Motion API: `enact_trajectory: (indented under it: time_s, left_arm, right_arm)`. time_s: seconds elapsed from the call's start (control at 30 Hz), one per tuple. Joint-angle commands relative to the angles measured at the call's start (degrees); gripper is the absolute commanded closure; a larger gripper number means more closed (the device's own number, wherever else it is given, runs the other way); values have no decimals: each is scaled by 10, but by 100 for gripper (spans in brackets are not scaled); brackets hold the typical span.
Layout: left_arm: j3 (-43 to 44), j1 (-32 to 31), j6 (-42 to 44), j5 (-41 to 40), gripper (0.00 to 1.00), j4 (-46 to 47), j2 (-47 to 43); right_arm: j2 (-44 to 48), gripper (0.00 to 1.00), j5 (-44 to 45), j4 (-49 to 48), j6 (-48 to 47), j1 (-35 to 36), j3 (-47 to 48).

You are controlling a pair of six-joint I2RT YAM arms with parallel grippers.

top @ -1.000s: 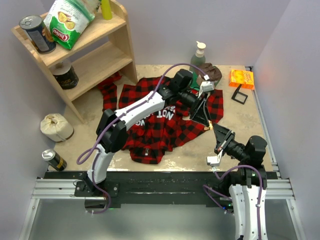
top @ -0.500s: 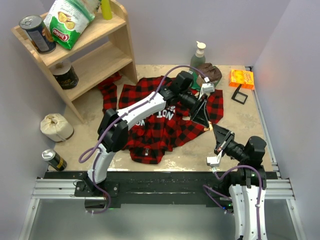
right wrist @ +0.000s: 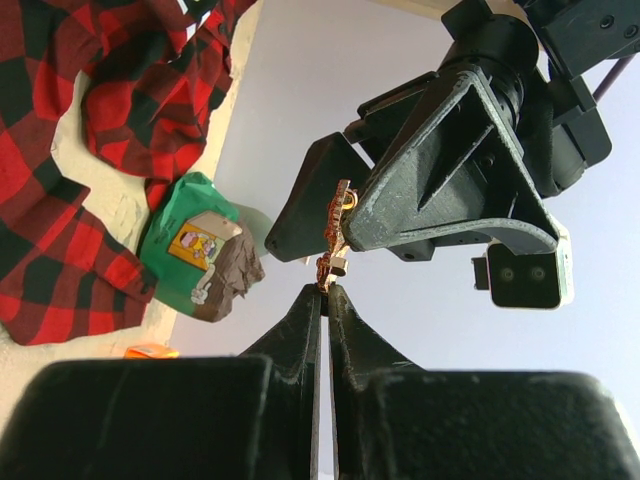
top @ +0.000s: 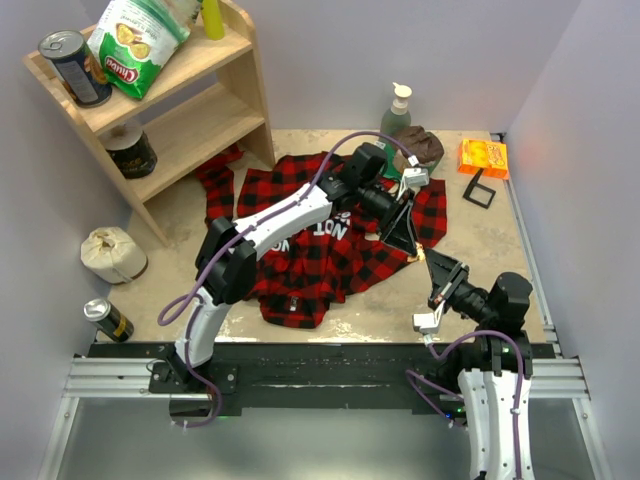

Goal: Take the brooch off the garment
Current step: Close the brooch.

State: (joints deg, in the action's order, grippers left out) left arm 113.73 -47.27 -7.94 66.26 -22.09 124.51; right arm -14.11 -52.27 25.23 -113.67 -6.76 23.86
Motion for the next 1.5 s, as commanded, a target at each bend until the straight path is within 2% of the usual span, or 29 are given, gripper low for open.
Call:
enact_trajectory:
  time_s: [0.0, 0.5, 0.97, 1.47]
  left_arm:
    - [-1, 9, -9, 5, 46, 15, -8]
    - [0, 25, -45, 33, 44, 57, -18]
    - [1, 16, -69, -3, 42, 81, -19]
    - [-16, 8, -72, 41, 42, 80, -25]
  right_arm:
    - [8, 100, -25, -26, -182, -1, 0]
    - [3, 100, -21, -30, -168, -1, -2]
    - [12, 100, -22, -23, -182, -1, -8]
    - [8, 100, -16, -27, -176, -1, -7]
